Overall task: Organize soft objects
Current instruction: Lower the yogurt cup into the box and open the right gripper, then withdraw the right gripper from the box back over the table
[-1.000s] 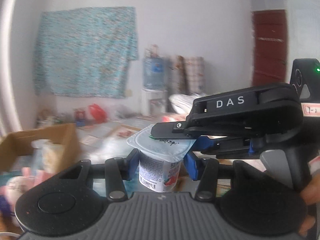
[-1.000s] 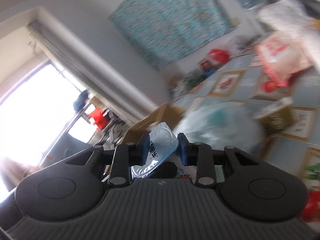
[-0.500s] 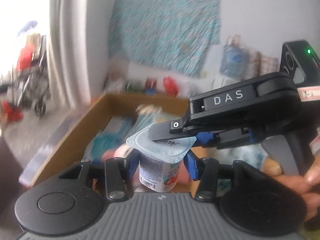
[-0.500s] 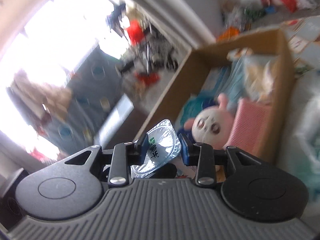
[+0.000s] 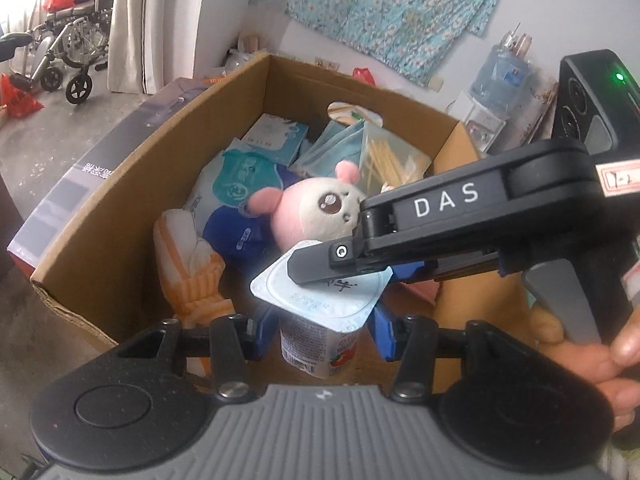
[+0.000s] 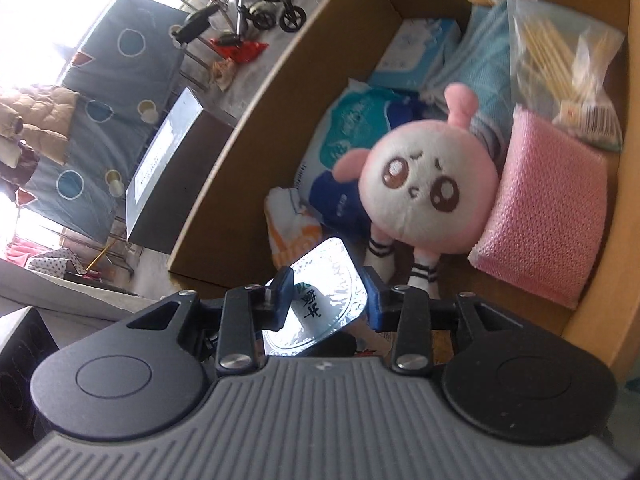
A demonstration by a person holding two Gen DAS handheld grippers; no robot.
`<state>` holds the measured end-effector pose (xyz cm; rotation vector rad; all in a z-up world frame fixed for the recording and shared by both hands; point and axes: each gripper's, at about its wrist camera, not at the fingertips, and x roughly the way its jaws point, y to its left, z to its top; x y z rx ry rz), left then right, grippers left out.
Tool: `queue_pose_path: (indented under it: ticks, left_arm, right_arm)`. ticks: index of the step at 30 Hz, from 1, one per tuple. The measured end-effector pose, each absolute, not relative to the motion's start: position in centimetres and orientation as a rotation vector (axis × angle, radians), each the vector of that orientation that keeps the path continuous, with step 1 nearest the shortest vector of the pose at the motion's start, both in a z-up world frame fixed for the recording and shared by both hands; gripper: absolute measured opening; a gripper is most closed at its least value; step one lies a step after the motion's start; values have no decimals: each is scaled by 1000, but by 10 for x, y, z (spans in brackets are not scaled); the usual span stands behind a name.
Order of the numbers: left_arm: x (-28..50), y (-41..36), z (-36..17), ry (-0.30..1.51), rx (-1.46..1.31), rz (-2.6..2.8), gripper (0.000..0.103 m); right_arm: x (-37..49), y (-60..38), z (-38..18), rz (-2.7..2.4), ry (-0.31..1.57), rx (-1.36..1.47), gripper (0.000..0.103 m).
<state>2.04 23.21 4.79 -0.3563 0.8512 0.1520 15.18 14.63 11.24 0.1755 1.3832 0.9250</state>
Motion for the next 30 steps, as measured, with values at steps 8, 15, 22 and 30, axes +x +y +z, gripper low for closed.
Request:
queue_pose_path:
  ticks: [8, 15, 22, 30]
  left_arm:
    - [30, 233, 42, 865, -333, 168, 50]
    - [33, 233, 45, 878, -366, 138, 72]
    - [29, 232, 52, 844, -398, 151, 81]
    - [11, 209, 81, 709, -310, 174, 88]
  right_arm:
    - [161, 153, 97, 922, 1437, 212, 42]
    - [171, 162, 76, 891, 1525, 220, 59]
    - [173, 158, 70, 911, 1555, 288, 61]
    - [169, 125, 106, 984, 1369, 389, 65]
